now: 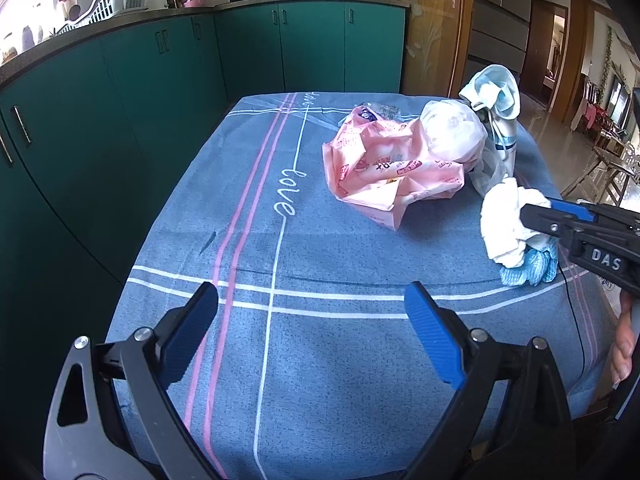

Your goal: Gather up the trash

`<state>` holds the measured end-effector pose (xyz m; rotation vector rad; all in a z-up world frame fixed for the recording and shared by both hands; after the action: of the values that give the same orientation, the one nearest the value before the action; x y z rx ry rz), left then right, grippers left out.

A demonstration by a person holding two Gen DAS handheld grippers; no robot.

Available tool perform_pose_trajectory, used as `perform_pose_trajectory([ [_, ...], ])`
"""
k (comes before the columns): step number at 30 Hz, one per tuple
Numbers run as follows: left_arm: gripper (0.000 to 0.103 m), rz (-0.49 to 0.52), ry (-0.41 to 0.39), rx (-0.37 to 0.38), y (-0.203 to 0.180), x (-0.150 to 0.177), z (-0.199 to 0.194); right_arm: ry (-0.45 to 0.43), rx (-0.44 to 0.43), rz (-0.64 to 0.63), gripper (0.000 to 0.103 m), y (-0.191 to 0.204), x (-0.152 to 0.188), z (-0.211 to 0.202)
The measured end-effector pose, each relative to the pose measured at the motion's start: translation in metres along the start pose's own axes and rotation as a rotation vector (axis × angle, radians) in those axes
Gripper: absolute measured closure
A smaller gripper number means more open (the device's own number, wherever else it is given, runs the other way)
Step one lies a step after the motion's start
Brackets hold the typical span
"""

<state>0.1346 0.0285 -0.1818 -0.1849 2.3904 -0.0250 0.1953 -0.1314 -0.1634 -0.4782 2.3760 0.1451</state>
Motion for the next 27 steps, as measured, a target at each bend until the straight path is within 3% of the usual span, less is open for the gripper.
perform_pose_trajectory([
  [7,0.009,0.000,0.016,0.013,-0.004,0.001,0.002,-0.013,-0.006,0.050,0.069,-0.025,0.013,-0.029],
  [15,0.009,-0.011,0.029,0.037,-0.001,-0.012,0.006,0.014,-0.014,0.115,0.067,-0.040,0.031,-0.034],
  [19,0.009,0.017,0.021,0.045,-0.007,-0.037,0.012,0.003,0.019,0.121,0.055,-0.042,0.031,-0.041],
  [24,0.009,0.013,0.050,0.108,-0.019,-0.059,0.031,-0.001,0.020,0.157,0.051,-0.047,0.031,-0.041],
  [27,0.009,0.006,0.073,0.138,-0.032,-0.074,0.047,-0.006,0.009,0.187,0.034,-0.050,0.031,-0.043],
])
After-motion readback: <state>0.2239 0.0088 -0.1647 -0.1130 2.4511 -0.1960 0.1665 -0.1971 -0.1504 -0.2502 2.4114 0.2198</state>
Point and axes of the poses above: each gripper's, at about its wrist camera, not at the fingertips, and z roughly the way its jaws point, y to its left, x to its underside, the point moved 7 cm from there along z, roughly the way its jaws point, and after that the axes turned 9 degrees about -z, right-handed, at the moved point
